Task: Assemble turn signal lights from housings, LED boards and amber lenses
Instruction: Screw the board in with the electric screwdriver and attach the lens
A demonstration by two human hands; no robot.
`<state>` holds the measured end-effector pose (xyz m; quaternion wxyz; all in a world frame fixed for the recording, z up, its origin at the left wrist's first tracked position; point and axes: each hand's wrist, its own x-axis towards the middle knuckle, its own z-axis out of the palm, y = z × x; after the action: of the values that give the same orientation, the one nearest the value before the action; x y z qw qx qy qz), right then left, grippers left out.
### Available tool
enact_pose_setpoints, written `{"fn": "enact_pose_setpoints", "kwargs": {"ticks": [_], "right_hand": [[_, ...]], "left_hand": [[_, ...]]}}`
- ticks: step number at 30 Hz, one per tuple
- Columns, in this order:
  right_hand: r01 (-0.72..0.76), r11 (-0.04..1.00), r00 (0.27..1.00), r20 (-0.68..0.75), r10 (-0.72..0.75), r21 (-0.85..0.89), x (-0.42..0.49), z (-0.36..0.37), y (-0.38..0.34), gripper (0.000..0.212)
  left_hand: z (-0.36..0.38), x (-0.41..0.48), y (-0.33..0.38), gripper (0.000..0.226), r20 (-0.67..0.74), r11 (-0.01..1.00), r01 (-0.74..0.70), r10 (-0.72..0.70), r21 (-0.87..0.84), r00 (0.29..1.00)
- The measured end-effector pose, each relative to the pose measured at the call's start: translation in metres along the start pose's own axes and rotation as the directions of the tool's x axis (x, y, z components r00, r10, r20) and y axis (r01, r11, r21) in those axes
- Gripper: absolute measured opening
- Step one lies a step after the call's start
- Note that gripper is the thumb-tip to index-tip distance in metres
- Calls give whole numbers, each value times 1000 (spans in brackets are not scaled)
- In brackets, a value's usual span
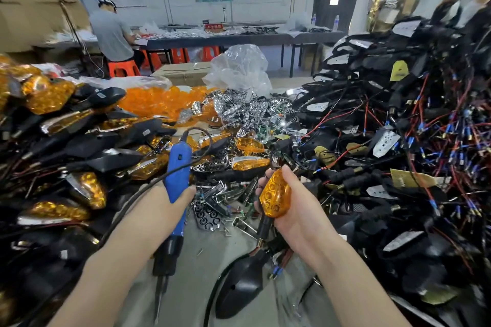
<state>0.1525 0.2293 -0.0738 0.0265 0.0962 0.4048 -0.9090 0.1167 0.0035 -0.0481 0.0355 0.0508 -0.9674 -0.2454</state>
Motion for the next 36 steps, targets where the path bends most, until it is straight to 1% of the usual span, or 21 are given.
{"fn": "enact_pose_setpoints", "kwargs": {"ticks": [2,4,6,7,9,10,11,13,16,18,20,22,24,26,27,28,29,30,32,34,36], "right_hand": [[11,1000,1000,2,-11,7,0,1,-1,38],[19,1000,1000,18,-19,21,0,0,-3,38],[32,999,999,23,-33,25,1,0,-3,36],[43,999,999,16,-43,18,1,0,-2,35],[79,997,997,-5,-79,-17,2,0,-1,33],[104,994,994,-15,-104,-43,3,0,-1,33],[128,989,991,-25,-130,-70,3,0,0,33],[163,981,985,-46,-168,-104,2,0,-1,32],[182,975,978,-76,-193,-125,2,1,-1,27],[199,972,975,-80,-210,-122,1,2,-2,26],[211,972,971,-88,-220,-107,1,3,-2,25],[210,974,972,-94,-217,-82,0,3,-2,26],[213,976,972,-90,-217,-53,0,2,-1,27],[219,975,974,-61,-220,-28,0,1,-1,29],[222,975,974,-44,-223,-20,0,0,0,34],[222,975,975,-25,-222,-13,1,0,1,38],[216,976,976,-9,-216,-8,1,-1,2,39],[203,979,979,2,-203,-3,2,-1,4,39],[167,986,986,9,-167,3,2,0,7,33],[141,990,990,19,-141,13,1,1,9,27],[126,992,992,23,-126,14,2,1,10,29]], "left_hand": [[4,-7,0,47,-90,978,-79,98,195,991],[11,-16,3,53,-157,919,-149,218,364,963],[17,-26,10,63,-110,838,-248,340,485,934],[21,-31,12,63,-78,791,-320,417,521,905],[28,-35,15,54,-39,712,-502,593,491,804],[34,-36,12,47,-48,655,-611,698,444,714],[40,-39,11,42,-43,597,-685,766,418,641],[44,-44,9,33,15,548,-731,796,408,605],[46,-43,8,32,45,553,-752,794,359,606],[48,-43,12,25,64,500,-776,824,384,562],[50,-43,17,29,88,474,-787,833,396,546],[52,-43,19,19,89,489,-772,820,406,566],[50,-43,21,9,50,572,-740,778,354,626],[45,-44,22,11,-55,749,-652,661,123,749],[44,-44,24,13,-96,818,-571,564,-65,820],[45,-45,27,10,-111,831,-486,474,-271,873],[48,-45,32,7,-128,801,-435,422,-412,898],[51,-45,38,4,-151,770,-420,399,-480,904],[56,-47,51,10,-167,737,-428,404,-523,899],[60,-47,60,28,-153,725,-429,416,-539,896],[64,-47,63,43,-161,718,-427,411,-550,897]]}}
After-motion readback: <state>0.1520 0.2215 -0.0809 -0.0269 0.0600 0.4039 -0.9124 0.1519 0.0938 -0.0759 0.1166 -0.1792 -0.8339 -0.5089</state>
